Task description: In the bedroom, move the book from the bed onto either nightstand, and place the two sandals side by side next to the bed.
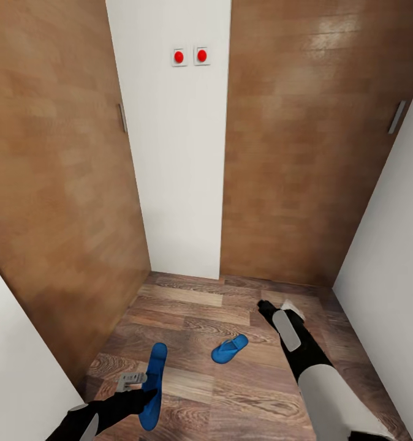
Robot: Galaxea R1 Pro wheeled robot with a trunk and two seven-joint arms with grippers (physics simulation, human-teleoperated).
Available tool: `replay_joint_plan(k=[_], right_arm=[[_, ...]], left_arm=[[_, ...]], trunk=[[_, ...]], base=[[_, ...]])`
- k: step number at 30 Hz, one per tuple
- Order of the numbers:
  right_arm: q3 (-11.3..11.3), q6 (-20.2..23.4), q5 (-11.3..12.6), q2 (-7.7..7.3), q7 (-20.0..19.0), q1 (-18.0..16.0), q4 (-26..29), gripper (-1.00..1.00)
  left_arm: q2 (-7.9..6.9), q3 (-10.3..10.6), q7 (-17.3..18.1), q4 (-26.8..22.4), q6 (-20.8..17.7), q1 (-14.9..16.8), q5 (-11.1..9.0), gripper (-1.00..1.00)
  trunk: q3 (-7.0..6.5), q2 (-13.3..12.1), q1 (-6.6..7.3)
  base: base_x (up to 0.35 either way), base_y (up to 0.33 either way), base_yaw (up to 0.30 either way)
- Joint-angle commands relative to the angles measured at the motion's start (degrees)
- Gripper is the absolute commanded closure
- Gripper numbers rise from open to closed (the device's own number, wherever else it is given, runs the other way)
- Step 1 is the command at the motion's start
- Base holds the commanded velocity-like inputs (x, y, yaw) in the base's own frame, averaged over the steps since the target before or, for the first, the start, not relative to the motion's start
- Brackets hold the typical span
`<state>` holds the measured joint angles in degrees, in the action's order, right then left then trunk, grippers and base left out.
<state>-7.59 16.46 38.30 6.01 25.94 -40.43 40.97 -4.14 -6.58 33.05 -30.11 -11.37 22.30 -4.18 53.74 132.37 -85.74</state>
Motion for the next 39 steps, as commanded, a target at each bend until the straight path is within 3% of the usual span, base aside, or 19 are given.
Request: replay_joint_plan(k=[1,6,8,13,14,19,25,28,35,39], right_arm=[[-0.16,0.24,0.39,0.08,1.16,-0.59,0.05,-1.0],[-0.2,0.32,0.56,0.23,11.18,-4.98,-3.73,-1.0],[-0.22,0.32,0.6,0.25,13.05,-5.43,-4.81,-1.0],[-0.27,0.2,1.25,0.24,14.78,-5.83,-5.99,-1.0],[-0.25,0.07,5.58,0.29,14.95,-5.87,-6.16,-1.0],[-0.16,-0.21,9.46,0.32,14.8,-5.89,-7.9,-1.0],[-0.38,-2.43,10.16,0.27,14.45,-5.89,-22.43,-1.0],[-0.5,-2.52,10.25,0.24,14.59,-5.89,-25.72,-1.0],[-0.42,-2.41,10.28,0.22,15.52,-5.95,-24.78,-1.0],[-0.41,-2.4,10.3,0.24,20.42,-6.94,-21.87,-1.0]], left_arm=[[0.01,-0.19,0.26,-0.04,-0.6,0.02,-0.45,1.0],[0.09,-0.58,0.26,-0.02,-0.66,0.02,-0.55,1.0],[0.09,-1.15,0.26,-0.02,-0.67,0.02,-0.56,1.0],[0.15,-2.15,0.26,0.02,-0.67,0.02,-0.56,1.0],[0.31,-2.26,0.26,0.03,-0.62,0.02,-0.51,1.0],[0.36,-2.29,0.26,0.05,-0.59,0.02,-0.48,1.0],[0.36,-2.3,0.26,1.02,-0.57,0.02,-0.48,1.0],[0.36,-2.3,0.26,1.84,-0.52,0.02,-0.48,1.0],[0.36,-2.3,0.26,2.21,-0.5,0.02,-0.47,1.0],[0.36,-2.3,0.26,2.24,-0.5,0.02,-0.47,1.0]], trunk=[[0.06,0.02,0.01],[0.06,0.02,0.01],[0.06,0.02,0.01],[0.06,0.02,0.01],[0.06,0.02,0.01],[0.06,0.02,0.01],[0.06,0.02,0.01],[0.06,0.02,0.01],[0.06,0.02,0.01],[0.06,0.02,0.01]], base=[[0.0,0.0,0.0],[0.0,0.0,0.0],[0.0,0.0,0.0],[0.0,0.0,0.0],[0.0,0.0,0.0],[0.0,0.0,0.0],[0.0,0.0,0.0],[0.0,0.0,0.0],[0.0,0.0,0.0],[0.0,0.0,0.0]])
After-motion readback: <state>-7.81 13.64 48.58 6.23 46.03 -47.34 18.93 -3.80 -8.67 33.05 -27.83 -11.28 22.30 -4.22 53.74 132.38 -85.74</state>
